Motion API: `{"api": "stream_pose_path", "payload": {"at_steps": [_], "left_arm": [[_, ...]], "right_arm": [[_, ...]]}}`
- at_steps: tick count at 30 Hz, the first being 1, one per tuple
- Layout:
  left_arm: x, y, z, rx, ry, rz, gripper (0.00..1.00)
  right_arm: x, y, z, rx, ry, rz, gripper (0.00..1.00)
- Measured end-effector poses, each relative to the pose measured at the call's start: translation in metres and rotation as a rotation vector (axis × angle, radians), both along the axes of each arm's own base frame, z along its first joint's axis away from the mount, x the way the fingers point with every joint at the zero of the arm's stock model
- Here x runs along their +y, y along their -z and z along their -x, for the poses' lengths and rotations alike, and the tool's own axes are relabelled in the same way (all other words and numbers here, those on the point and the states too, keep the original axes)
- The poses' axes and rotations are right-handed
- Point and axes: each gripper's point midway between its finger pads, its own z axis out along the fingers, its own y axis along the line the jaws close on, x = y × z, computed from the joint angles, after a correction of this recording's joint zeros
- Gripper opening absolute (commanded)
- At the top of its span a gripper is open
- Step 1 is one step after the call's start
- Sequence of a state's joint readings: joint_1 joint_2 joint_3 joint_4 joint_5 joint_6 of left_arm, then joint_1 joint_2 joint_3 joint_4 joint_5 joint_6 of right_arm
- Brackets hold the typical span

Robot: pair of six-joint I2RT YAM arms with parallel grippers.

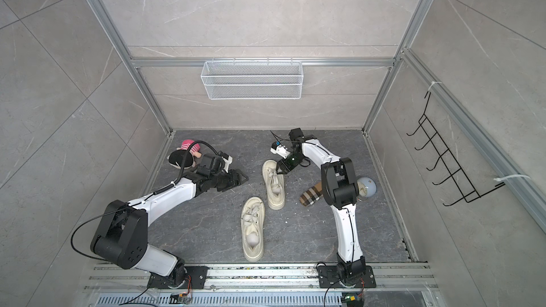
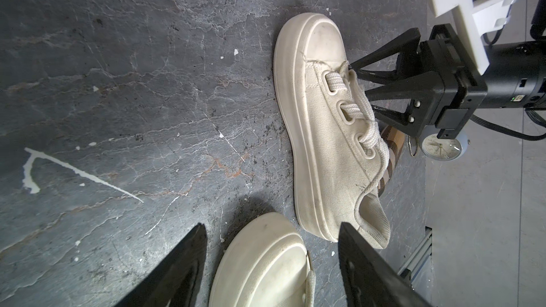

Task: Remove the insole from the shoe
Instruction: Untie the shoelace on the shoe.

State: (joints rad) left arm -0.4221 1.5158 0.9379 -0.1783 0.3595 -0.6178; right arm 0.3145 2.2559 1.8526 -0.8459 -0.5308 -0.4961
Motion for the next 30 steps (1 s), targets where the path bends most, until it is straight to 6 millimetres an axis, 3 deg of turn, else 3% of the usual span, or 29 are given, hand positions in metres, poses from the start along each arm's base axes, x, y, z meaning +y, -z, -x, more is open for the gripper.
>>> {"api": "stream_pose_path", "payload": {"at_steps": [6, 12, 17, 21, 30], "left_arm": [[0.001, 0.0, -0.001, -0.002, -0.003, -0.003, 0.72], [0.002, 0.0, -0.002, -0.008, -0.011, -0.014, 0.72], [0.004, -0.004, -0.002, -0.026, -0.008, -0.023, 0.73], [0.008, -0.007, 0.0, -0.044, -0.002, -0.044, 0.73], [0.0, -0.017, 0.001, -0.085, 0.06, -0.065, 0.73]], "right_arm": [[0.008, -0.004, -0.002, -0.006, -0.014, -0.023, 0.47], [0.007, -0.001, 0.001, -0.014, -0.014, -0.026, 0.23], [-0.004, -0.009, 0.024, -0.005, -0.003, 0.005, 0.08], [-0.011, -0.036, 0.035, -0.071, 0.01, 0.02, 0.0], [-0.024, -0.117, 0.043, -0.276, 0.071, -0.01, 0.0]]}}
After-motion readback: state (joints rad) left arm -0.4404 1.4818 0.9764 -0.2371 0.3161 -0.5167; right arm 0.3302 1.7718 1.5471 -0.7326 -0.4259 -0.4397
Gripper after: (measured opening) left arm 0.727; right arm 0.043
